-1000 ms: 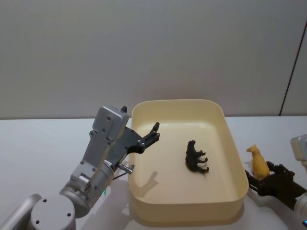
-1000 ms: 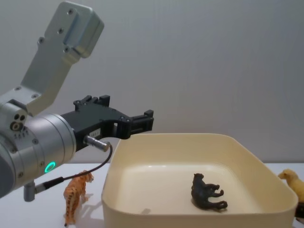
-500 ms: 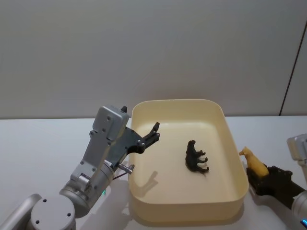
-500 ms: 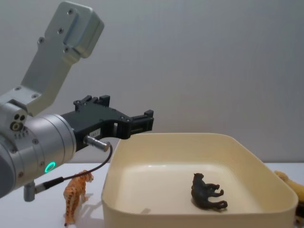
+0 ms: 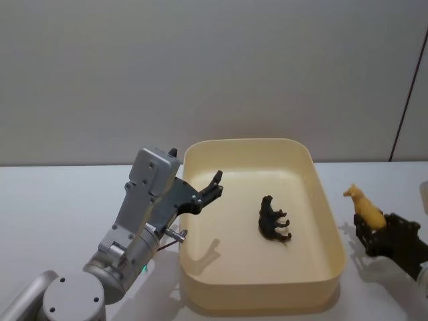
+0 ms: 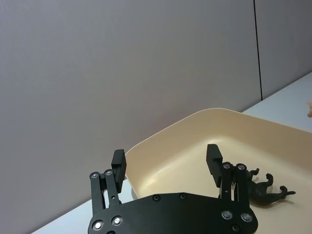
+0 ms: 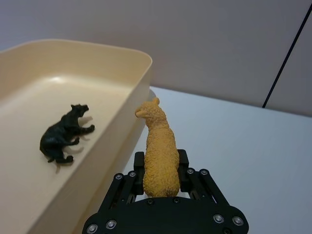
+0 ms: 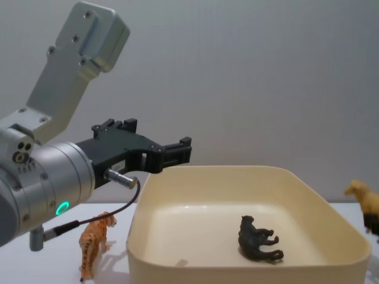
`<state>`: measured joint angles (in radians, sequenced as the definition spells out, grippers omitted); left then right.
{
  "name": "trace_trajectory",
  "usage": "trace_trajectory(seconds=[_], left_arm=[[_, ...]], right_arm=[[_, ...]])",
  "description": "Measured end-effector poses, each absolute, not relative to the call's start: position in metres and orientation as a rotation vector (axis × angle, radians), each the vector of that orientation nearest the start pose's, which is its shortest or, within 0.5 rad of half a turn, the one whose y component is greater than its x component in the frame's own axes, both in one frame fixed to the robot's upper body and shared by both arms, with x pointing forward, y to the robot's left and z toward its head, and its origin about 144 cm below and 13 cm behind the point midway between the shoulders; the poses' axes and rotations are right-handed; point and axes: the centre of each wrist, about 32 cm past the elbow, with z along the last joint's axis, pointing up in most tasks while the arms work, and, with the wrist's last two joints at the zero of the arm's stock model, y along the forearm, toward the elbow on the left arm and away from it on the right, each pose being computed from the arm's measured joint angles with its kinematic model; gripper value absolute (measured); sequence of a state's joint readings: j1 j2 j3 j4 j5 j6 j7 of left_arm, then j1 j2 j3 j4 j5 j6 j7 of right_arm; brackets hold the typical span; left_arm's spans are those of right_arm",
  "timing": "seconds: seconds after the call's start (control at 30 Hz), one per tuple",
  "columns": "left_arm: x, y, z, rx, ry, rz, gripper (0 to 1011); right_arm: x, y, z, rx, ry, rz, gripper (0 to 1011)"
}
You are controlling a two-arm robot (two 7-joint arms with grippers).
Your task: Pick up the toy alternately with two hands and place it into the central storage box.
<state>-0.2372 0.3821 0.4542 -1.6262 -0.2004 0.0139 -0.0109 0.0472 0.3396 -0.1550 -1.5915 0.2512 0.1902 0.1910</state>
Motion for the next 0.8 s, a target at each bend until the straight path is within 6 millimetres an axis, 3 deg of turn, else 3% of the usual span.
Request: trace_trajectory(seconds=[0.47,0.8], left_arm=[[0.492,0.198,1.204,0.061,-0.268,1.124,1001],[0.492,0.198,1.204,0.061,-0.268,1.124,1001]], right_arm=[[0.483,-0.278,1.189,-0.094,-0.040,-1.134,362],[0.506,-0.269,1.207,-0.064,-0.049,-0.994,362]])
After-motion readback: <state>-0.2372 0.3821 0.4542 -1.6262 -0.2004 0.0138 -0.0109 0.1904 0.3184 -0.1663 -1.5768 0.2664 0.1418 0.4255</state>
